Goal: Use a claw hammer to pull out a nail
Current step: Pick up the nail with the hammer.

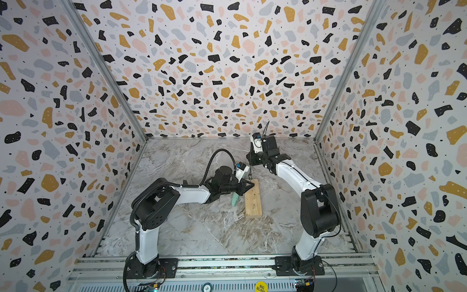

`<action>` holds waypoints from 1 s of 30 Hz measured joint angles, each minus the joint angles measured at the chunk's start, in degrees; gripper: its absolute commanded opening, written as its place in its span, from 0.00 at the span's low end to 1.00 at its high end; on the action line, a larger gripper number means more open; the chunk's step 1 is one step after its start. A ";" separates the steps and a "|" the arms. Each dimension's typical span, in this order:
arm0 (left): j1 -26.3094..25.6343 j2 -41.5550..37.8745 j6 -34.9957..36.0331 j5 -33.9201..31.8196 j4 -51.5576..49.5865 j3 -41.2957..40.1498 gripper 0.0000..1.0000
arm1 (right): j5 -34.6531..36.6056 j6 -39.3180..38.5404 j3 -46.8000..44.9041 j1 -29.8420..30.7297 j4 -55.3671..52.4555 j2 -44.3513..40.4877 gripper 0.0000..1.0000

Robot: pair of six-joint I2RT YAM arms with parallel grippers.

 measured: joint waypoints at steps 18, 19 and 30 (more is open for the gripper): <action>0.09 -0.24 -0.79 -0.02 0.33 0.00 0.00 | 0.28 0.07 0.00 0.17 0.26 0.00 0.00; 0.09 -0.37 -0.98 0.00 0.31 0.00 0.00 | 0.35 0.07 0.00 0.24 0.44 0.00 0.00; 0.09 -5.38 -3.06 -0.15 -2.36 -0.37 0.00 | 3.89 -0.13 -0.79 1.77 3.48 0.00 0.00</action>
